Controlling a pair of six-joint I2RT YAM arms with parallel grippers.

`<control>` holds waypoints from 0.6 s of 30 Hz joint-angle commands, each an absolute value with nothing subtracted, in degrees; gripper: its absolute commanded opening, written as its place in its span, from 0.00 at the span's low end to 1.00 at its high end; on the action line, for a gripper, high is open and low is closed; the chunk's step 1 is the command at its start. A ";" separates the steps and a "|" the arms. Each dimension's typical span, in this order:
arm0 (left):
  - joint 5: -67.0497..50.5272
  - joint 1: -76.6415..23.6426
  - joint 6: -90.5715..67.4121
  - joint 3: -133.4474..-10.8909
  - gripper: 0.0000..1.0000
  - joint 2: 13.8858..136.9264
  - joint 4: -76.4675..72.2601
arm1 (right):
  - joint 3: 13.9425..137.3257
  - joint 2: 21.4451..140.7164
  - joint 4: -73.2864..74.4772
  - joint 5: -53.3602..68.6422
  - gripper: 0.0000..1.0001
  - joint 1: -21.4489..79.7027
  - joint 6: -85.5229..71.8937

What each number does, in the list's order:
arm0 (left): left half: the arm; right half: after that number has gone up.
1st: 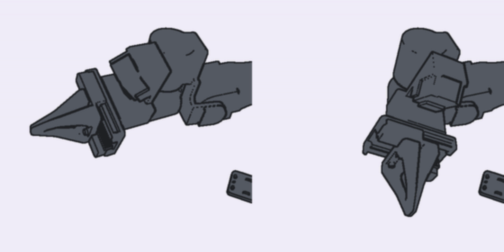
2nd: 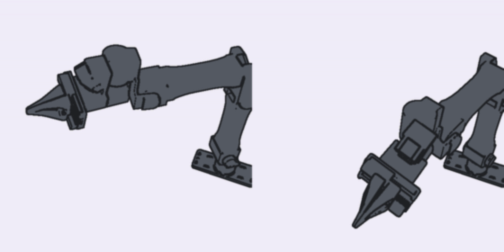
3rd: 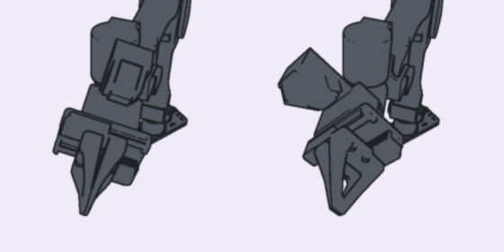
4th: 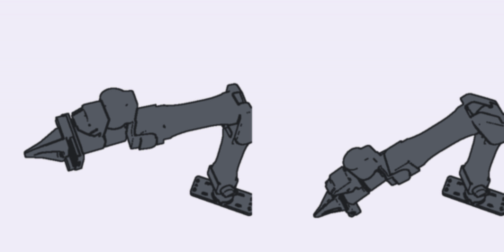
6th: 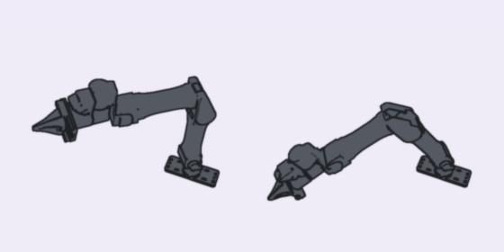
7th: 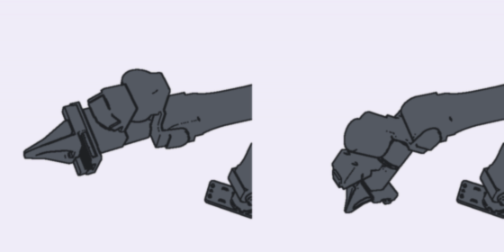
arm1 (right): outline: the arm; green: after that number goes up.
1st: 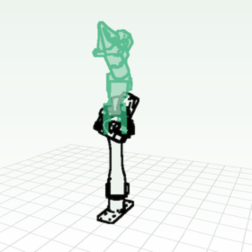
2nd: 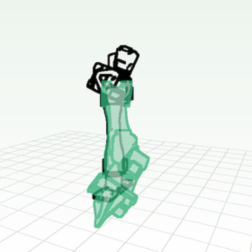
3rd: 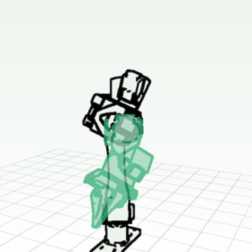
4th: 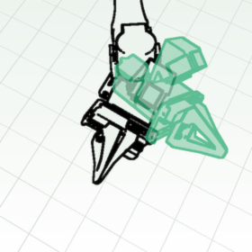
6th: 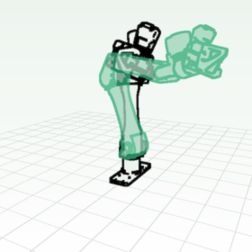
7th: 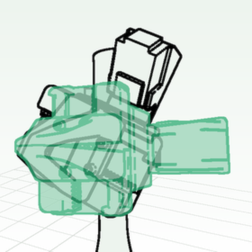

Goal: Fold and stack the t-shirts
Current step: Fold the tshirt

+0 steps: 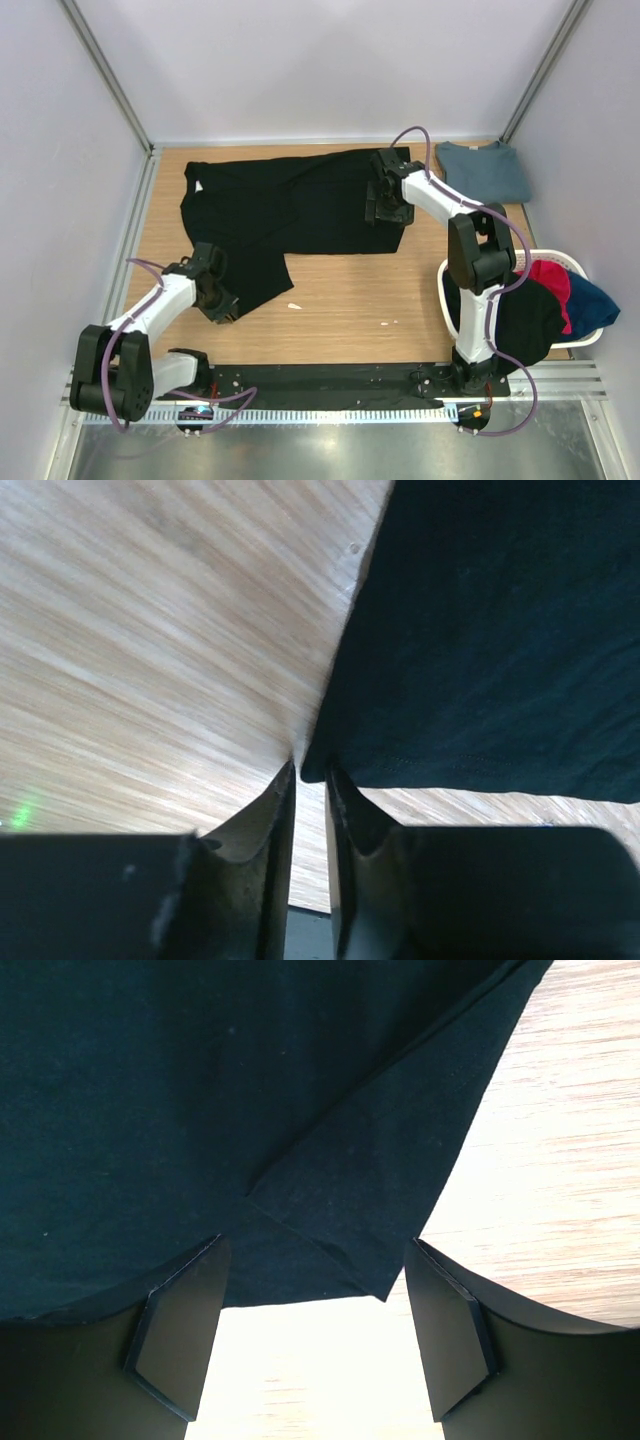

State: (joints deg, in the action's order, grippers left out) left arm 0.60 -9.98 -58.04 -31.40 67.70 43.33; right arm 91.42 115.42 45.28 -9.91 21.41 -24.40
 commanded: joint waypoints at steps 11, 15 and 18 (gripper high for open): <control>3.87 -10.46 -55.37 -31.81 0.00 71.37 37.53 | 94.39 118.65 46.67 -11.86 0.73 22.32 -24.44; 4.22 -10.37 -55.37 -32.08 0.00 69.88 37.62 | 95.53 119.35 47.72 -14.67 0.73 23.38 -22.94; 4.04 -10.37 -55.02 -31.99 0.00 69.96 37.53 | 96.59 120.76 48.95 -17.75 0.73 24.52 -22.41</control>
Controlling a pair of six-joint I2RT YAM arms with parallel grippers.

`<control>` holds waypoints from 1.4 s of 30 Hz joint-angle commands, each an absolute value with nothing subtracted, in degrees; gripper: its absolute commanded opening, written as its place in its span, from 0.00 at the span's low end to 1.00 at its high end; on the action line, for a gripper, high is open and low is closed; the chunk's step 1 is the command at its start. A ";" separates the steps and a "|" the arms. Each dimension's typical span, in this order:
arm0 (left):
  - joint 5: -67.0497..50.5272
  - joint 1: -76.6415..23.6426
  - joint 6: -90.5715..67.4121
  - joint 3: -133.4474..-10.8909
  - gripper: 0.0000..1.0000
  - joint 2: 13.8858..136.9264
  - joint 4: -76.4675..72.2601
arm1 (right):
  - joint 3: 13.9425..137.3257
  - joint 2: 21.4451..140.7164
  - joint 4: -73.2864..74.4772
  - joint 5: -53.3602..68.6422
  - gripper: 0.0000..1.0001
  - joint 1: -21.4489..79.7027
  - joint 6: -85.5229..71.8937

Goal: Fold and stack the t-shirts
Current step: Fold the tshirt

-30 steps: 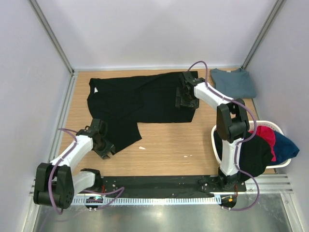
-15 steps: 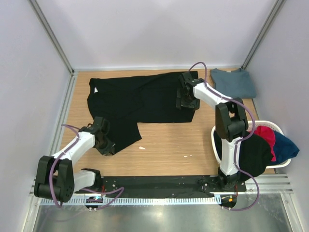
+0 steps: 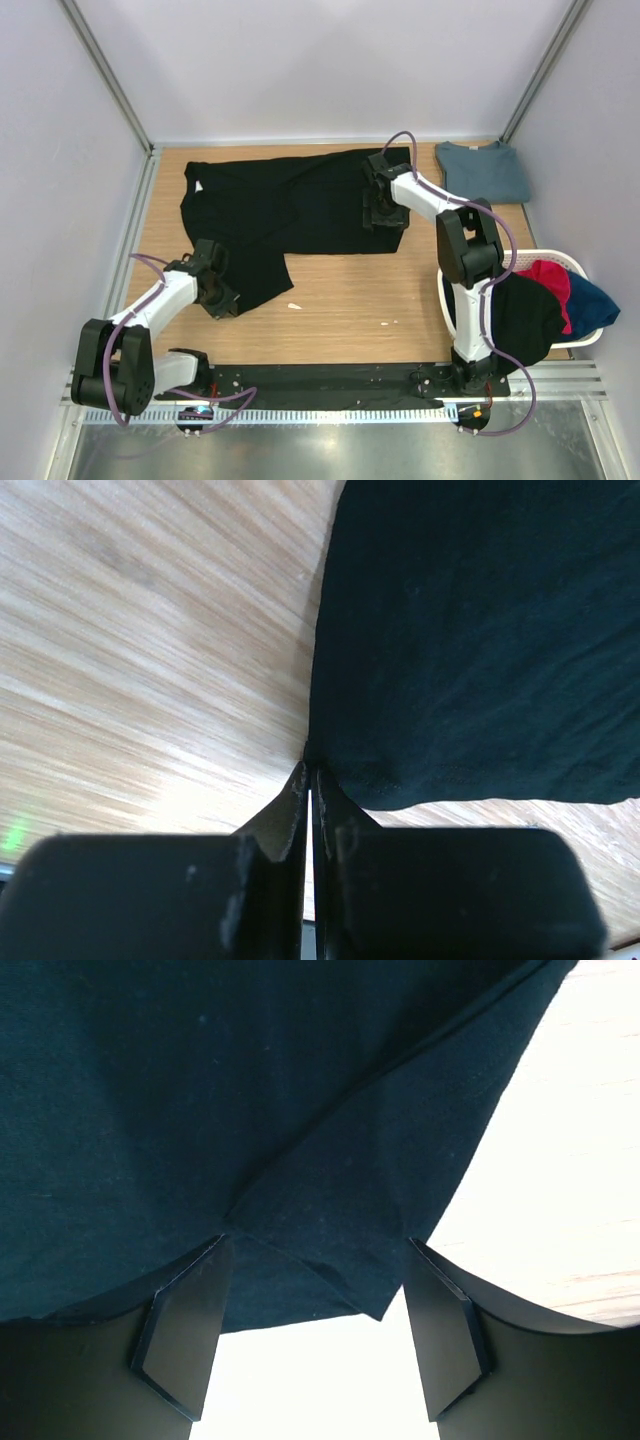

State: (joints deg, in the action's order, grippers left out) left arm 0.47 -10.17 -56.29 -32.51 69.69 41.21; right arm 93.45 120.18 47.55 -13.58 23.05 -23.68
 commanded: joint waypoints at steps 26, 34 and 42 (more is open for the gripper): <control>5.36 -10.37 -54.14 -32.17 0.00 66.45 39.99 | 97.64 124.28 46.05 -21.18 0.22 25.58 -21.01; 5.27 -10.37 -54.05 -32.08 0.00 66.18 40.17 | 97.56 123.66 45.79 -20.13 0.04 25.31 -21.18; 5.10 -10.37 -53.97 -32.08 0.00 65.74 40.25 | 97.12 121.91 43.86 -16.00 0.42 25.31 -22.76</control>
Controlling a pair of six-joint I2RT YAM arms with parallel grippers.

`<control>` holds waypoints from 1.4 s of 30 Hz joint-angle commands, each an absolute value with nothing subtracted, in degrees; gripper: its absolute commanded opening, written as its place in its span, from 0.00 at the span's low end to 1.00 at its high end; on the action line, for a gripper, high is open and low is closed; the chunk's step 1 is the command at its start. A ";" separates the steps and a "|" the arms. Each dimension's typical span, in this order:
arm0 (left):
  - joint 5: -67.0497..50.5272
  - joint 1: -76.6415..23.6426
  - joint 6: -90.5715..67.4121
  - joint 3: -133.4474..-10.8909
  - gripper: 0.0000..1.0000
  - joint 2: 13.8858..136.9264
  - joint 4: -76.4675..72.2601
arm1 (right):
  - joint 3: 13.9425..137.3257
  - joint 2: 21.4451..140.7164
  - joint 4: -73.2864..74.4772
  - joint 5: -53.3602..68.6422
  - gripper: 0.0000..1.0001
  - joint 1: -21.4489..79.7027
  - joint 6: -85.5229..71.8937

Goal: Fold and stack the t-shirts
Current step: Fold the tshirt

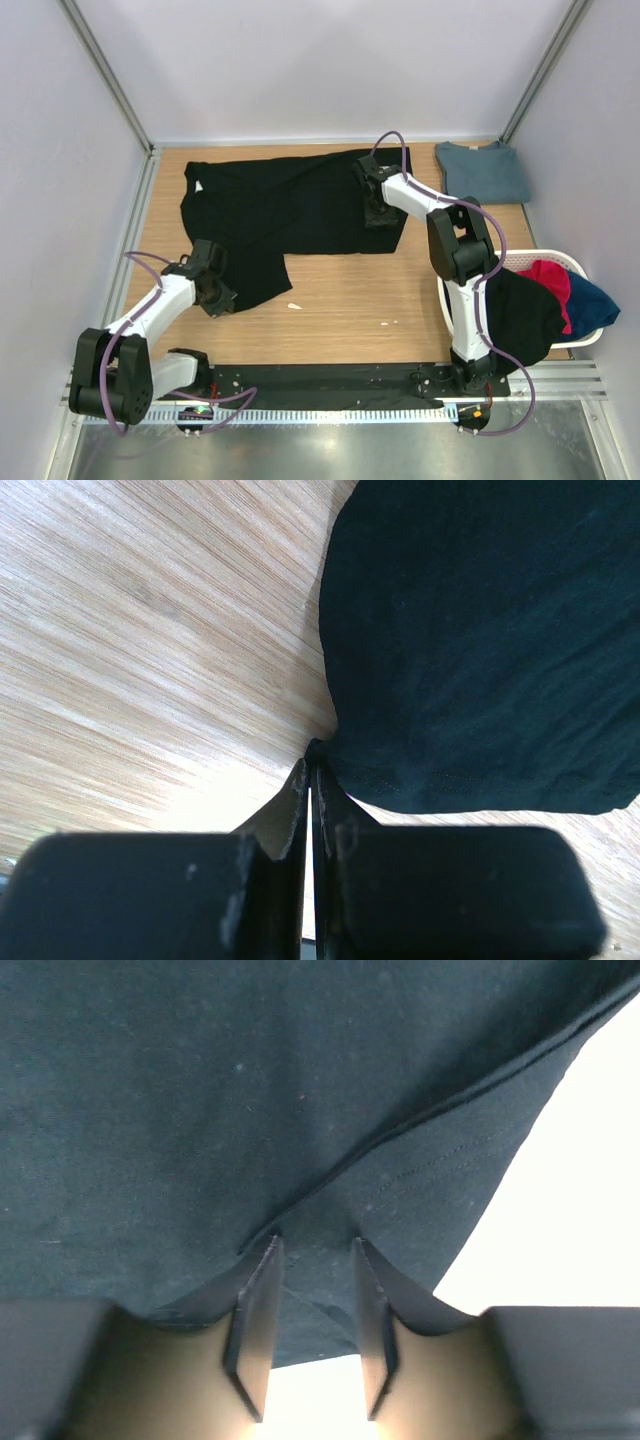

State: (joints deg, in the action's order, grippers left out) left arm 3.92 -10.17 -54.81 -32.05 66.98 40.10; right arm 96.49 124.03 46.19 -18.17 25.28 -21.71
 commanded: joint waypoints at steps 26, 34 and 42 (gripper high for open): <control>4.57 -10.37 -53.35 -32.43 0.00 66.18 40.08 | 96.95 120.23 45.79 -17.75 0.51 26.54 -20.74; 4.83 -10.46 -53.17 -32.25 0.00 66.09 40.17 | 97.47 122.60 44.82 -15.91 0.51 26.54 -19.86; 4.92 -10.37 -52.91 -32.26 0.00 66.01 40.34 | 94.92 123.58 43.77 -17.92 0.43 26.63 -19.07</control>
State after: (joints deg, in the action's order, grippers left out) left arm 3.90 -10.17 -53.54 -32.05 66.48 40.16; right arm 95.57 123.59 44.97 -16.29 26.22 -19.86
